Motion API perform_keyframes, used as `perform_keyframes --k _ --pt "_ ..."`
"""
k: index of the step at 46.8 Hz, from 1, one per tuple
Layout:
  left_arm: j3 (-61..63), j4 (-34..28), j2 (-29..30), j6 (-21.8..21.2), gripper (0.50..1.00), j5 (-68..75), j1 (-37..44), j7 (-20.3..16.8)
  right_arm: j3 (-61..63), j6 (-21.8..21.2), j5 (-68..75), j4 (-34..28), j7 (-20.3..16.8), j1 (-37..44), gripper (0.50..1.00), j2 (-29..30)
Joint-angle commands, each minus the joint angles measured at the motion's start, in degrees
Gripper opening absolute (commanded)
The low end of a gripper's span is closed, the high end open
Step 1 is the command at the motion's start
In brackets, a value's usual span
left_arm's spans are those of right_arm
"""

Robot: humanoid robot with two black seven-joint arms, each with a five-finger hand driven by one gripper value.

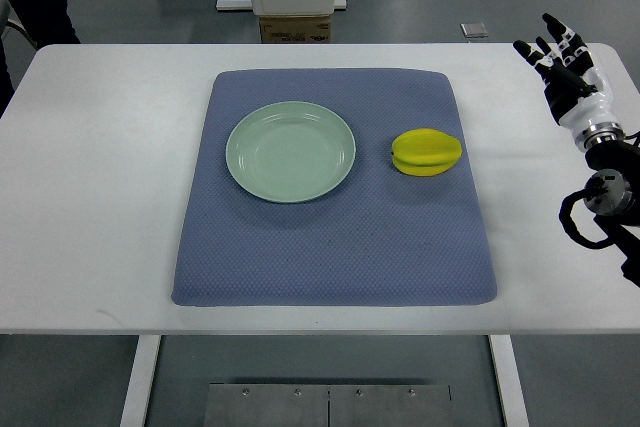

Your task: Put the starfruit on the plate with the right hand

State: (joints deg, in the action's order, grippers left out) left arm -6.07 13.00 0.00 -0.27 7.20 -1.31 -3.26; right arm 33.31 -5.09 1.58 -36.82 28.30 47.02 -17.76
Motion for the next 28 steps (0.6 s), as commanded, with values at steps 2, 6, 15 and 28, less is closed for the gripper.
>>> perform_keyframes --k 2,6,15,28 --pt "0.01 0.00 0.00 0.00 1.000 0.01 0.17 -0.44 0.00 -0.01 0.00 -0.09 0.00 -0.09 1.000 0.09" --pt "0.01 0.00 0.00 0.00 1.000 0.01 0.17 -0.52 0.00 -0.01 0.00 -0.01 0.00 0.00 1.000 0.01" --pt "0.10 0.00 0.00 0.09 1.000 0.01 -0.01 -0.52 0.00 -0.01 0.00 -0.01 0.00 0.00 1.000 0.18" --pt "0.10 0.00 0.00 0.09 1.000 0.01 0.08 -0.52 0.00 -0.01 0.00 0.08 0.09 0.09 1.000 0.27"
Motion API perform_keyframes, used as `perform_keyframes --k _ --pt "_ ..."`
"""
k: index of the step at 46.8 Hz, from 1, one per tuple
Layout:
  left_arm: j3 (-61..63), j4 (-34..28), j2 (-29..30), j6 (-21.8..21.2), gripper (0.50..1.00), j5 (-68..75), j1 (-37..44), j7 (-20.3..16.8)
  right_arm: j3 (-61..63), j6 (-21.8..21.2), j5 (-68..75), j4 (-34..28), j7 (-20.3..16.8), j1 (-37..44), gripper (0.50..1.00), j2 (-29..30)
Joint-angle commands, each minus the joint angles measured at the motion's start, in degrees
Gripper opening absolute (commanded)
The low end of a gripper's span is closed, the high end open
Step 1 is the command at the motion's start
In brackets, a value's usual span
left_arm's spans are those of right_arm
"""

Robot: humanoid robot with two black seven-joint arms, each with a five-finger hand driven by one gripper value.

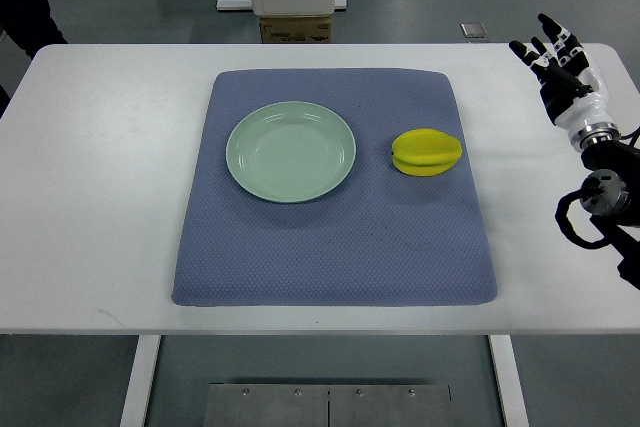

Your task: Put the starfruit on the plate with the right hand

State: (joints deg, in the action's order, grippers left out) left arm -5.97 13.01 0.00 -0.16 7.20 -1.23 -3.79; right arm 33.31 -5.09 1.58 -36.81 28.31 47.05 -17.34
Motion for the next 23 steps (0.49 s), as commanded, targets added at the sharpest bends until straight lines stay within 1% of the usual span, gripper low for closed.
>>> perform_keyframes --k 1,15,23 --pt "0.00 0.00 0.00 -0.01 1.000 0.01 0.00 0.01 0.00 0.00 0.00 0.16 0.08 0.14 1.000 -0.15" --pt "0.00 0.00 0.00 -0.01 1.000 0.01 0.00 0.01 0.44 0.00 0.00 0.60 -0.19 0.32 1.000 -0.06" --pt "0.00 0.00 0.00 -0.01 1.000 0.01 0.00 0.01 1.84 -1.23 -0.09 0.60 -0.98 1.02 1.000 -0.23"
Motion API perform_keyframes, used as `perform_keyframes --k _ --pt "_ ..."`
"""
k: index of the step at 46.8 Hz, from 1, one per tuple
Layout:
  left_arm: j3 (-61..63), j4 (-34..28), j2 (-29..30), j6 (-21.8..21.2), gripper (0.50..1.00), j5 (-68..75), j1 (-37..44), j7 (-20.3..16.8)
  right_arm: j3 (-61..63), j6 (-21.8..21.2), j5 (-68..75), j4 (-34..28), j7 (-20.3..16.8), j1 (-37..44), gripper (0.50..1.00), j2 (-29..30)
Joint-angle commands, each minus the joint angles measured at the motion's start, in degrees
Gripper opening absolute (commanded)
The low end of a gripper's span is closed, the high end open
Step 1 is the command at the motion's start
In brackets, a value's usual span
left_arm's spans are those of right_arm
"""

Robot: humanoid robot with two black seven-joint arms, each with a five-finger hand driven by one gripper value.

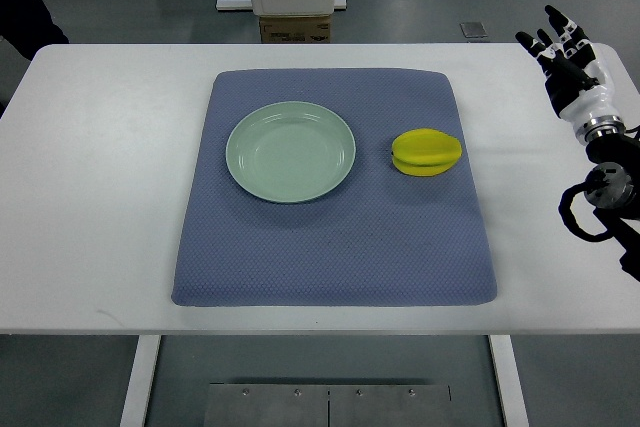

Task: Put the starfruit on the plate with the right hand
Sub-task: 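Reach the right hand toward the yellow starfruit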

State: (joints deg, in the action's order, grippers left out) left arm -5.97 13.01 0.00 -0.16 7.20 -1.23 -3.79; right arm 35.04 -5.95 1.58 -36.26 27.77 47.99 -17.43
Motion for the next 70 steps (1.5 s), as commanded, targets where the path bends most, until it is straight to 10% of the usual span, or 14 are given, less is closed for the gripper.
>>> perform_keyframes --k 1,36,70 --pt "0.00 0.00 0.00 -0.01 1.000 0.00 0.00 0.01 0.12 -0.73 -0.08 0.05 -0.53 0.08 1.000 -0.24" --pt "0.00 0.00 0.00 -0.01 1.000 0.00 0.00 0.01 -4.36 -1.08 -3.51 -3.29 -0.09 2.37 1.000 -2.17" --pt "0.00 0.00 0.00 -0.01 1.000 0.00 0.00 0.01 -37.75 3.40 -28.03 -13.57 2.37 16.25 1.000 -11.66"
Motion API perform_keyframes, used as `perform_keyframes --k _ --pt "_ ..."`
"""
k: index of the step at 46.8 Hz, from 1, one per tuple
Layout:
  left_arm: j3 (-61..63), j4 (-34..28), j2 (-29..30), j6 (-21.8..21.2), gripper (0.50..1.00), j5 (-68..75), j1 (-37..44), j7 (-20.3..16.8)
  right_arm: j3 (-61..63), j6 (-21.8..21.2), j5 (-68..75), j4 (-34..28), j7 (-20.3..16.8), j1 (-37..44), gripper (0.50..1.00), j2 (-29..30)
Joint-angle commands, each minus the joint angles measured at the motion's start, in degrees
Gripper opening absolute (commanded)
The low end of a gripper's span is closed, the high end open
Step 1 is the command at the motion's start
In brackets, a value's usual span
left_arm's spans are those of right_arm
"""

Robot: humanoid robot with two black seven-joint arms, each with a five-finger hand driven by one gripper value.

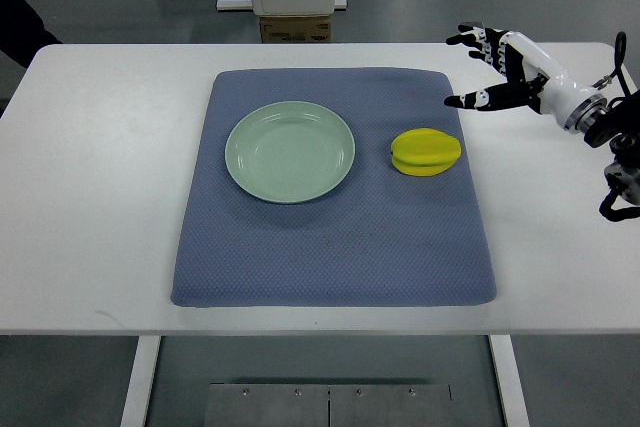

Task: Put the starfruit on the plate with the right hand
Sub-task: 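Reach the right hand toward the yellow starfruit, then close the right hand fingers around the starfruit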

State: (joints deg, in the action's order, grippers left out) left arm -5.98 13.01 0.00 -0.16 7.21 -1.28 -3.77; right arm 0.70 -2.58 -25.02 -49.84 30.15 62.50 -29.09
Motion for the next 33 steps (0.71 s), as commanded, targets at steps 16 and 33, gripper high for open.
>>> perform_keyframes --k 16,33 --pt "0.00 0.00 0.00 -0.01 1.000 0.00 0.04 -0.01 -24.24 7.49 -3.10 0.01 -0.01 8.87 1.000 4.48" --pt "0.00 0.00 0.00 -0.01 1.000 0.00 0.04 -0.01 -26.63 9.17 -3.01 0.36 -0.18 8.43 1.000 5.62"
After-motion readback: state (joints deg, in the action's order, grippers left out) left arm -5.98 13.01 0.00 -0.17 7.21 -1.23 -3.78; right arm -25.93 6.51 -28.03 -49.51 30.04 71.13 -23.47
